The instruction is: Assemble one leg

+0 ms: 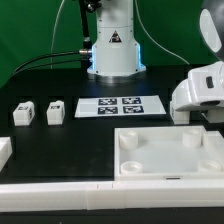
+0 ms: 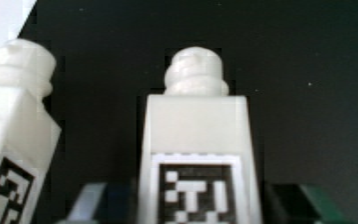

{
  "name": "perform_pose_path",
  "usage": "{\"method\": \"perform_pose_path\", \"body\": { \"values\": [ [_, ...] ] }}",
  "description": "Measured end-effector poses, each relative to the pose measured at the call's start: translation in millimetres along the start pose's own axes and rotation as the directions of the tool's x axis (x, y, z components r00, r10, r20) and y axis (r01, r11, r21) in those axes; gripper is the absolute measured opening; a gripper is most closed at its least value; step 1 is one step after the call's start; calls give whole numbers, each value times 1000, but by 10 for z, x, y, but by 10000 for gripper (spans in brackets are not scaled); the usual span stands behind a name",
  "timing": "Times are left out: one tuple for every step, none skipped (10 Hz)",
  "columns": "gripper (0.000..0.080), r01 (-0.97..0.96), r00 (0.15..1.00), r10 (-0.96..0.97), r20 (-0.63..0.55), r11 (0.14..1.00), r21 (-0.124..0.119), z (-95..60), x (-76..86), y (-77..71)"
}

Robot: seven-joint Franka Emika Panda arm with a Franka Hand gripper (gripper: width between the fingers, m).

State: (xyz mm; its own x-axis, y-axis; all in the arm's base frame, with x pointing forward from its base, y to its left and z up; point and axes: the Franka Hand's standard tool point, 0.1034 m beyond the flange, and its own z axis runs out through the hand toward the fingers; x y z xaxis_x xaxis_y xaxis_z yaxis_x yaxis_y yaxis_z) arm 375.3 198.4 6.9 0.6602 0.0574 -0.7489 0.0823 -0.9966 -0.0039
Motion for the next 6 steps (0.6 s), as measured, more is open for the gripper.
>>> {"method": "perform_pose_path", "body": {
  "values": [
    [288,0,1000,0,0,1000,0,-1,-1,0],
    [288,0,1000,0,0,1000,0,0,-1,0],
    [288,0,1000,0,0,1000,0,0,-1,1],
    [288,0,1000,0,0,1000,0,0,-1,1],
    [288,0,1000,0,1,1000,0,-10,-8,7],
    [288,4,1000,-4,1,1000,1,-43,-29,29]
  ]
}}
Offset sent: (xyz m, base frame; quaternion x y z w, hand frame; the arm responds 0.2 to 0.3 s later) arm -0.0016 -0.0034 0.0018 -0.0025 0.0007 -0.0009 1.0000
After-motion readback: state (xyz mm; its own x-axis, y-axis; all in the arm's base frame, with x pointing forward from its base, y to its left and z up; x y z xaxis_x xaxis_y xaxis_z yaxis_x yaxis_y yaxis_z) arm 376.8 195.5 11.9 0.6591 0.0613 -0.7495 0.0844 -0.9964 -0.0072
